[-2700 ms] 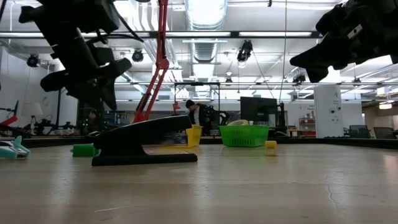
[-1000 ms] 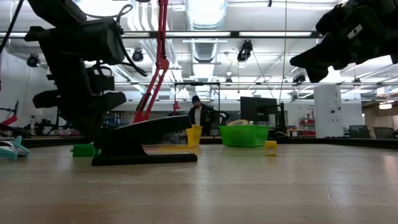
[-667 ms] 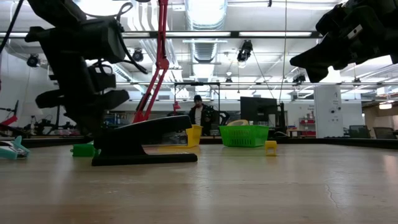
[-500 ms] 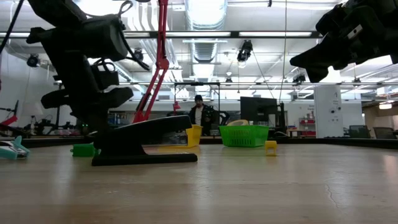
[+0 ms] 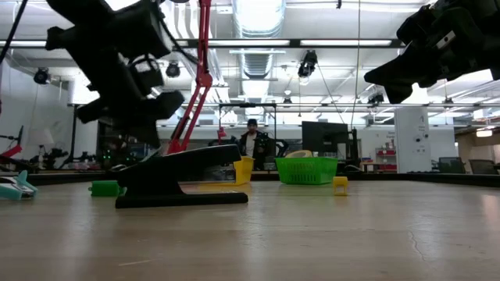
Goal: Pick and place Stapler, Stapler remover, tape
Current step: Put the top blue staple remover into the yellow bin
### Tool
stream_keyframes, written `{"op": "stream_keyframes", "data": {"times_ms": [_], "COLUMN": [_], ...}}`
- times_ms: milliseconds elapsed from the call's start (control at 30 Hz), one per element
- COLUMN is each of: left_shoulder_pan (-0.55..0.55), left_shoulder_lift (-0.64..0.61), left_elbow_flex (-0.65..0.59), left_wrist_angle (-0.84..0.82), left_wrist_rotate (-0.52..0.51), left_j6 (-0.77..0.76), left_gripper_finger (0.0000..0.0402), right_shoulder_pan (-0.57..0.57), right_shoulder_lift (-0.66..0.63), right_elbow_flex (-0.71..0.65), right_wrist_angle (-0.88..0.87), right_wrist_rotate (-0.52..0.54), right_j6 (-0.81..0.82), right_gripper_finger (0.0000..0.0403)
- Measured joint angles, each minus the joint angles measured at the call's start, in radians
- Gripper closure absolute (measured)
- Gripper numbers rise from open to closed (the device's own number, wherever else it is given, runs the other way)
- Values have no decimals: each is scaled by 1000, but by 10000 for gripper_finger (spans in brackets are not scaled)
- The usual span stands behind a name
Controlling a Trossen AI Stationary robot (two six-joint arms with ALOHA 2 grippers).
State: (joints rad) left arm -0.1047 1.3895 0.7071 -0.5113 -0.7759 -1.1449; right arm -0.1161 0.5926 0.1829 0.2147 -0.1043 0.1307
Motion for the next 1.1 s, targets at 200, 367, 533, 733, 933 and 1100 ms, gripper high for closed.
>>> {"op": "stream_keyframes", "data": {"times_ms": [200, 367, 533, 733, 933, 1100], "left_shoulder_pan": [10, 68, 166, 261, 310, 341], "left_shoulder_lift": [-1, -1, 8, 60, 127, 165], "left_elbow_flex": [72, 93, 91, 90, 90, 90], "left_wrist_angle": [25, 168, 311, 504, 614, 628], "left_wrist_rotate": [-109, -118, -46, 110, 155, 197], "left_j6": [98, 262, 358, 469, 532, 531], "left_gripper_finger": [401, 401, 401, 400, 393, 393], "right_shoulder_pan": [0, 0, 0, 0, 0, 0], "right_shoulder_lift": [0, 0, 0, 0, 0, 0], "right_elbow_flex": [0, 0, 0, 0, 0, 0], "right_wrist_angle": [0, 0, 0, 0, 0, 0], "right_wrist_rotate": [0, 0, 0, 0, 0, 0], "right_j6": [0, 0, 0, 0, 0, 0], "right_gripper_finger": [390, 390, 390, 390, 390, 390]}}
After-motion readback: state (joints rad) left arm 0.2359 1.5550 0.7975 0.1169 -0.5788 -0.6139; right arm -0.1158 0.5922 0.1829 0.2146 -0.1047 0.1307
